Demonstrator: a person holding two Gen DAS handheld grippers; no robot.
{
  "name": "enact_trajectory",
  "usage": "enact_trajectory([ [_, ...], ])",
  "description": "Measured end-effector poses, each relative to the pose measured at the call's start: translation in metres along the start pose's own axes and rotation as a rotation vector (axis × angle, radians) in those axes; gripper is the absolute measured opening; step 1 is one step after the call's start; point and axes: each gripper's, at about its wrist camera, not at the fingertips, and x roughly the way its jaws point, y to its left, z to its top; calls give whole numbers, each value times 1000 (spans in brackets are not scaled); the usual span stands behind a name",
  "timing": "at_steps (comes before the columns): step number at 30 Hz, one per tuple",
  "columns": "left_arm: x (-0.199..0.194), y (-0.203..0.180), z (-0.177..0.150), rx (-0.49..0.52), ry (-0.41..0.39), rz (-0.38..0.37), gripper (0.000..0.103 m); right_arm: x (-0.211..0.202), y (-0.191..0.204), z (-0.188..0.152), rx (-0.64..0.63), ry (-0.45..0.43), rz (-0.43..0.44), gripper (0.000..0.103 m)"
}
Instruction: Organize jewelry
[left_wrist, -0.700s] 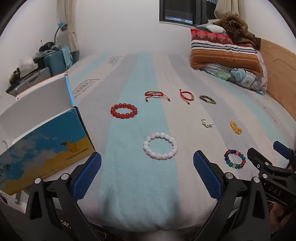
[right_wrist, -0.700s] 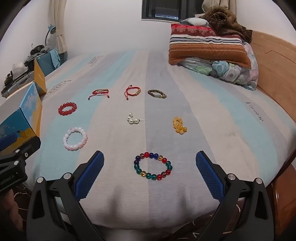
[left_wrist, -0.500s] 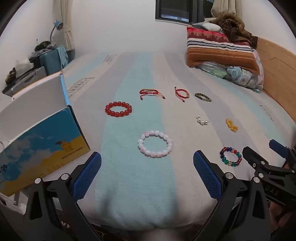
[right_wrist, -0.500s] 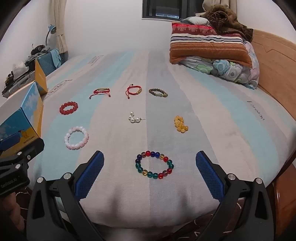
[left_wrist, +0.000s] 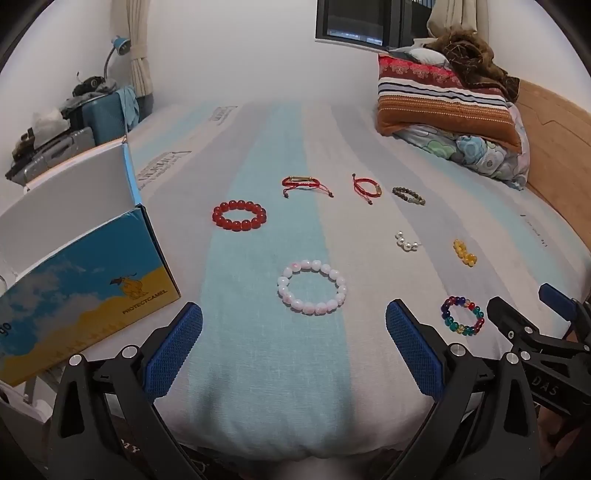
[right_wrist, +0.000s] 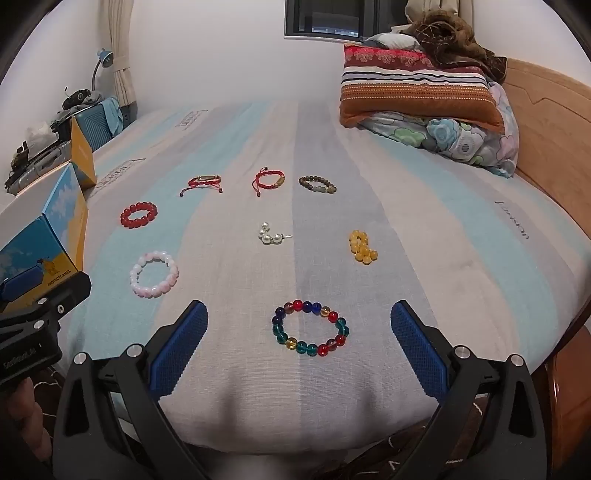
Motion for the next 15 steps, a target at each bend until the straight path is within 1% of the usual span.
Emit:
enact_trajectory([
  [9,-2,0,0,3,0,10,97,-1,0,0,2,-3,1,96],
  [15,-3,-2,2,10,3,1,97,-1,1,1,6,-4,4,96],
])
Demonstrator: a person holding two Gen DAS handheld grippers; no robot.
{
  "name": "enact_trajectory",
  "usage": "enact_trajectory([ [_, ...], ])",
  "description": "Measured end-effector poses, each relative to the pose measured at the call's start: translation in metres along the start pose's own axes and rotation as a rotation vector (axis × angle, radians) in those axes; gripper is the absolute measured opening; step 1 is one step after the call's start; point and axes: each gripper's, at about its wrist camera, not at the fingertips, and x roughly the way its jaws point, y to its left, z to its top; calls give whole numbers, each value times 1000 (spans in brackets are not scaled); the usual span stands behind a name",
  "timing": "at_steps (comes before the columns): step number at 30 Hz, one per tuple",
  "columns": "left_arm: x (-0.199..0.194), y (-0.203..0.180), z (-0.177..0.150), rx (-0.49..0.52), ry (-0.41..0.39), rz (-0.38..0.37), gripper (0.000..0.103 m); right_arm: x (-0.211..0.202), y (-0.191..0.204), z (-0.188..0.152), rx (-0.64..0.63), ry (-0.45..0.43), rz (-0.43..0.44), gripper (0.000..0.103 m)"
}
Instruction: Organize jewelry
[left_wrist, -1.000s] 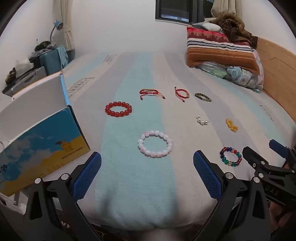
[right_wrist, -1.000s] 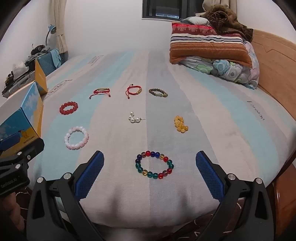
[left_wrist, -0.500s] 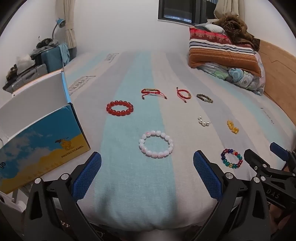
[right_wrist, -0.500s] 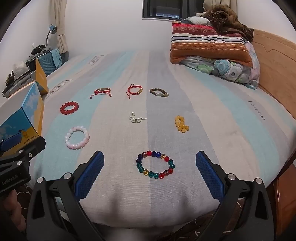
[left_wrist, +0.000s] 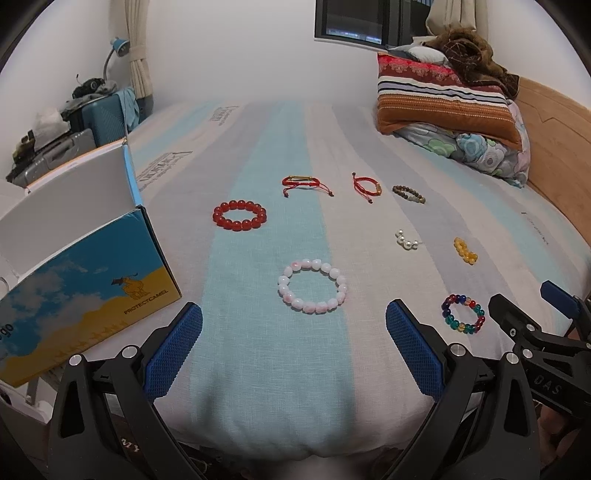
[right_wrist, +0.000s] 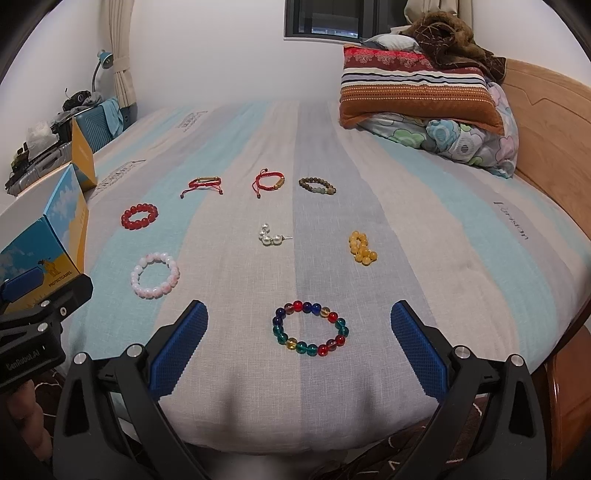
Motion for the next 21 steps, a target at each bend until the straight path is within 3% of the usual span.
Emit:
enact_trajectory([
  [21,0,-3,-1,12,3,-7,97,2,1,0,4,20,17,96],
])
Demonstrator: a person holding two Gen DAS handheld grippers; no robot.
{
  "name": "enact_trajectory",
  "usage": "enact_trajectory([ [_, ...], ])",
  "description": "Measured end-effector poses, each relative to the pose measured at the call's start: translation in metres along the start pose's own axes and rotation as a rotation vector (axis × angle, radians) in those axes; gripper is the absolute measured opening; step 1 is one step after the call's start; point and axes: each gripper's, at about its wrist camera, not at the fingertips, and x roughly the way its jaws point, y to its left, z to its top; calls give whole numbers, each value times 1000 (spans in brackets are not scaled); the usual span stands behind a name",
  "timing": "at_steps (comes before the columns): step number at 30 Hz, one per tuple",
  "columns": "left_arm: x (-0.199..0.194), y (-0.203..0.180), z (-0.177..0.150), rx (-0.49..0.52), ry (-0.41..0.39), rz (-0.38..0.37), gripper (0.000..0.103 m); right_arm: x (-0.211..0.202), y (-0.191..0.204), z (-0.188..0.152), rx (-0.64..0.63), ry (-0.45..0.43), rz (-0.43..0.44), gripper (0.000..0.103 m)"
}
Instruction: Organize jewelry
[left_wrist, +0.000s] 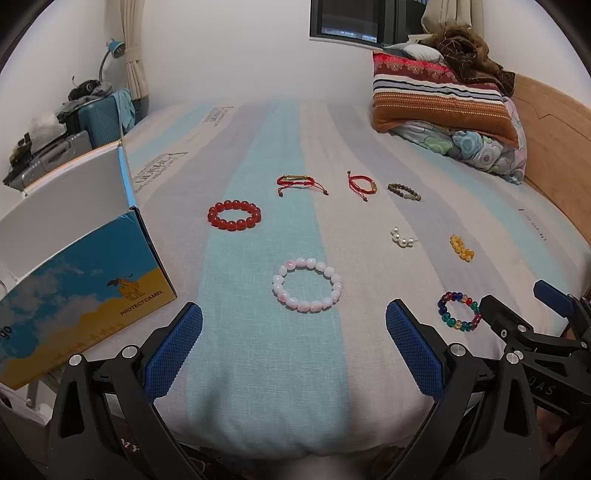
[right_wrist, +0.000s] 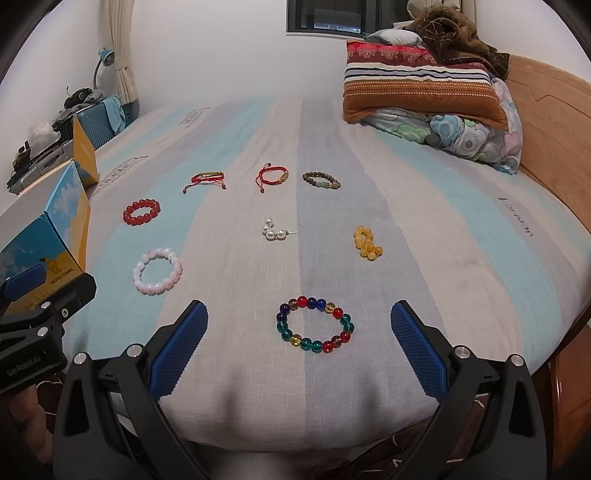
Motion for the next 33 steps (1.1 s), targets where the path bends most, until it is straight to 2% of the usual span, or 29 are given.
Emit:
enact_trajectory([
  [33,0,1,-1,-8,6,-5,97,0,-1,-1,1,-2,-2,96],
])
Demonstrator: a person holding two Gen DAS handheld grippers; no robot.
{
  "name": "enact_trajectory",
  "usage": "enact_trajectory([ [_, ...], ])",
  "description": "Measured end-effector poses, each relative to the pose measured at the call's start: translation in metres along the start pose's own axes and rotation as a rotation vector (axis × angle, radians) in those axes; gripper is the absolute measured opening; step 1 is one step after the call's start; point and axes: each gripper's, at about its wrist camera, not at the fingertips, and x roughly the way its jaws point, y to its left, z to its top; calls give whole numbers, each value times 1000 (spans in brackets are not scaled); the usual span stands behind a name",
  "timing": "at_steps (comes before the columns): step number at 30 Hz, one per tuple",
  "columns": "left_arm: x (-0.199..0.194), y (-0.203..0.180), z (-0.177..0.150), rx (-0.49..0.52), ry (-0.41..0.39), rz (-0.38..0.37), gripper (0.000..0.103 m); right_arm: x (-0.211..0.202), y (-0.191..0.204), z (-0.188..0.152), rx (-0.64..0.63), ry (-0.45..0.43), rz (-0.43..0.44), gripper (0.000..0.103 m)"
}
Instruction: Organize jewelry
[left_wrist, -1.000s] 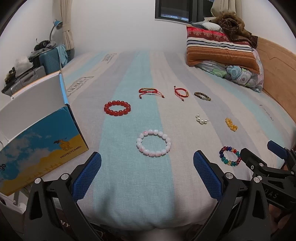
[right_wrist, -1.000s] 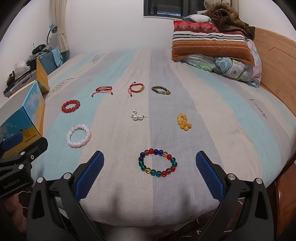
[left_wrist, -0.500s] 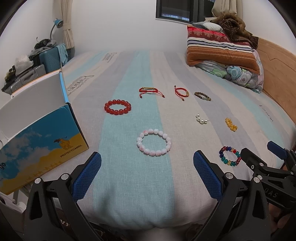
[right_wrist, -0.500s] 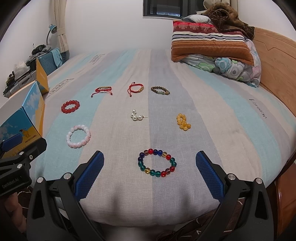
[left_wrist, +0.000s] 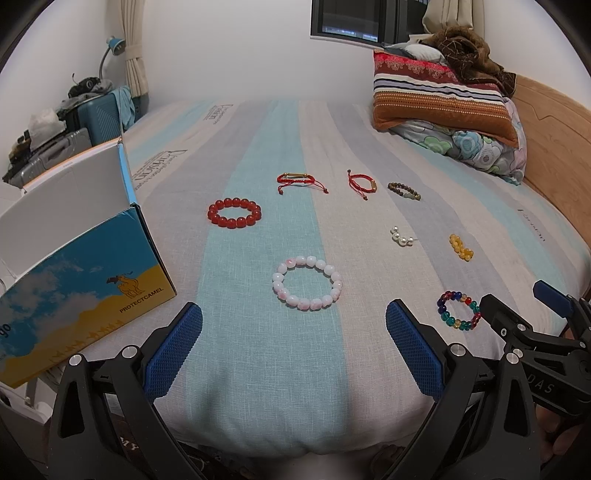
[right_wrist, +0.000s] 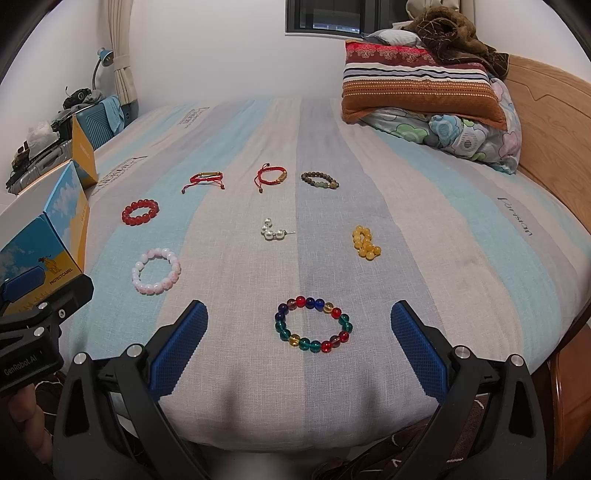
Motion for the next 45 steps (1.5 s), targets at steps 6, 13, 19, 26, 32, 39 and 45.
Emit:
enact_trajectory([
  [6,1,0,0,4,1,-2,97,0,-1,0,0,0,0,96],
  [13,2,-3,12,-1,35,-36,97,-2,-8,9,5,-4,10,96],
  [19,-2,-4,39,-13,57,-49,97,-5,-22,35,15,-4,3,96],
  [26,6,-12,74,12,83,-30,97,9,-31,75,-3,33,-15,96],
  [32,35,-23,96,30,143,-21,97,44,-39,114,-4,106,-21,96],
  [39,81,-23,93,27,257,-48,97,112,-53,130,13,258,-20,96],
  [45,125,-20,74,30,365,-77,97,169,-67,108,35,386,-15,96],
])
